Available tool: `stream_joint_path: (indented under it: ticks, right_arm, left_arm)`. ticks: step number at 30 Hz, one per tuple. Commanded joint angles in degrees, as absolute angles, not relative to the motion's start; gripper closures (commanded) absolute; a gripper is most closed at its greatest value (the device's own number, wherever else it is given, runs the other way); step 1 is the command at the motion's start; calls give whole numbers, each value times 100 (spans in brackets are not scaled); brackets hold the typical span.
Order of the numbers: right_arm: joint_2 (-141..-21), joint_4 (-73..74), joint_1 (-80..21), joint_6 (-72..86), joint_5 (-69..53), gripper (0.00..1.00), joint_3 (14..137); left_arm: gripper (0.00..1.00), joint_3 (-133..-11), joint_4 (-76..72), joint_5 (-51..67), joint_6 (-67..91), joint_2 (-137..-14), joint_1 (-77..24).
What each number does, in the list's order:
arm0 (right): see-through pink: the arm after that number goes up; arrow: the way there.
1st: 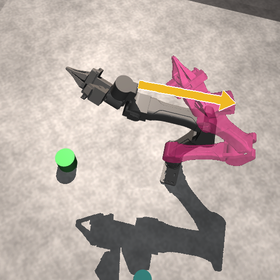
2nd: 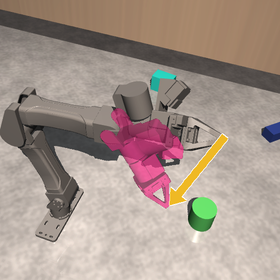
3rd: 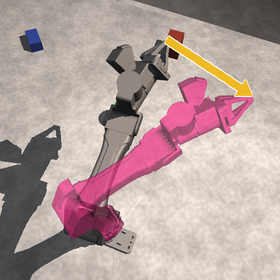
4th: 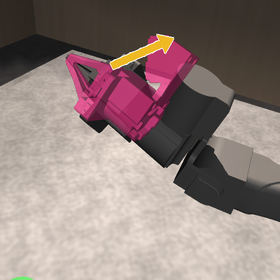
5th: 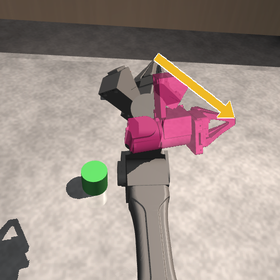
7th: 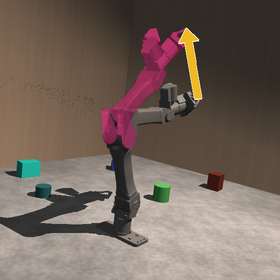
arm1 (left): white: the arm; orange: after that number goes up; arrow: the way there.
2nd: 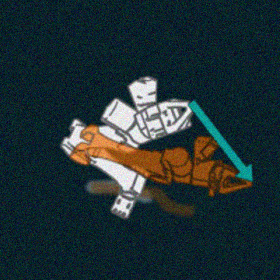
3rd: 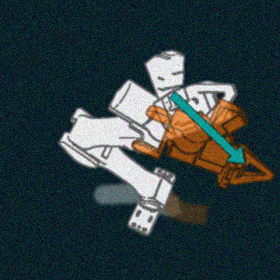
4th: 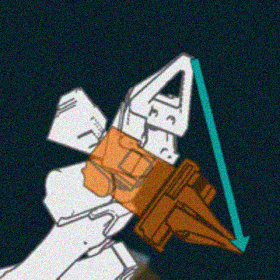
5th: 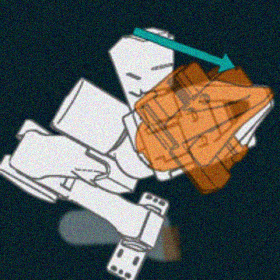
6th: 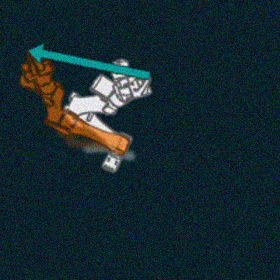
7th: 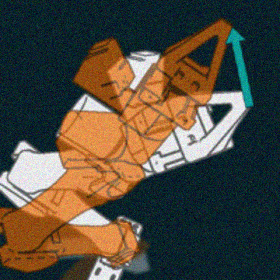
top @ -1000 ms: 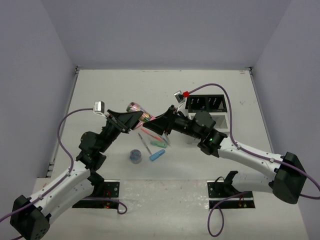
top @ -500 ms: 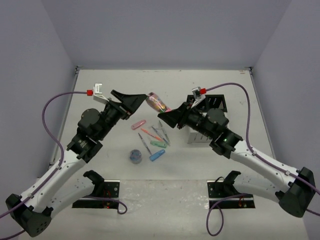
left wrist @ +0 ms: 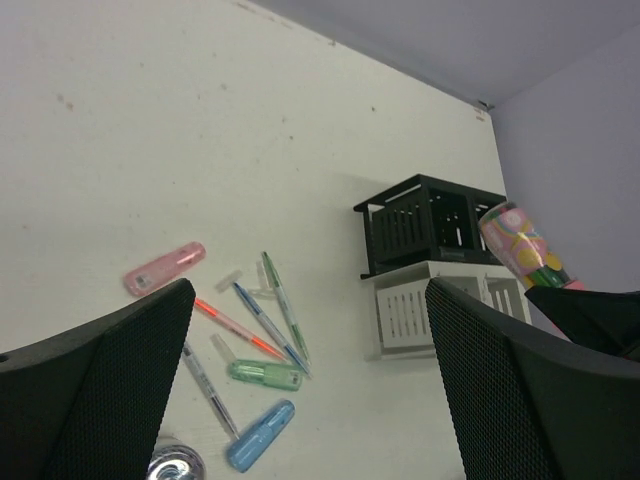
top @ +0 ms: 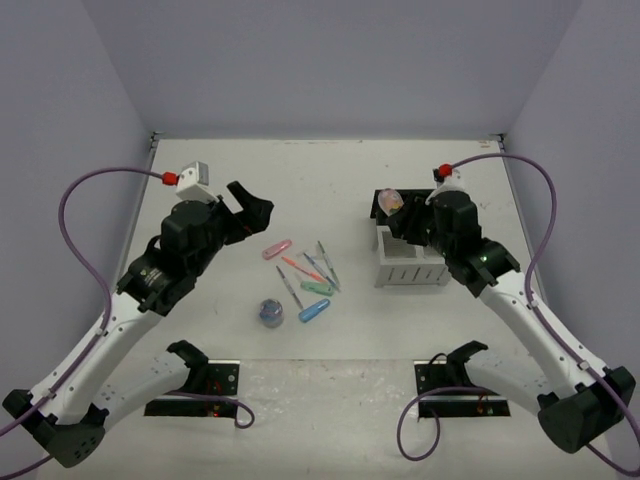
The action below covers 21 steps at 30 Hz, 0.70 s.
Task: Sort the stationery into containers
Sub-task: Place the stationery in the storage box.
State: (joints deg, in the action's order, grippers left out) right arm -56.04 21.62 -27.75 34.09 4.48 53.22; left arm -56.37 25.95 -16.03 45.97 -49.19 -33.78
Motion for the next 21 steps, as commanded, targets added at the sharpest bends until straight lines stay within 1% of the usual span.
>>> stream_joint_path:
  ticks: [1,4,7,15,21]
  right_arm:
    - [-6062,3576,-2518,2769,1194,100,6238]
    - [-6430,3906,-2442,2608,1485,100,6631]
    - [-6669,3981,-2313,2480,1511,100,6914]
    - [-7465,4006,-2200,2205,1364,100,7430]
    - [-7813,4011,-2153,2065,1211,100,7667]
  left_arm:
    - [0,-6231,3308,-2202,3508,-4852,-3384]
    - [0,-6233,3480,-2274,3210,-4762,-3384]
    - [0,-6136,3646,-2311,3095,-4651,-3384]
    - [0,-5753,3672,-2513,2896,-4209,-3391]
    - [0,-5561,3717,-2682,2813,-4075,-3384]
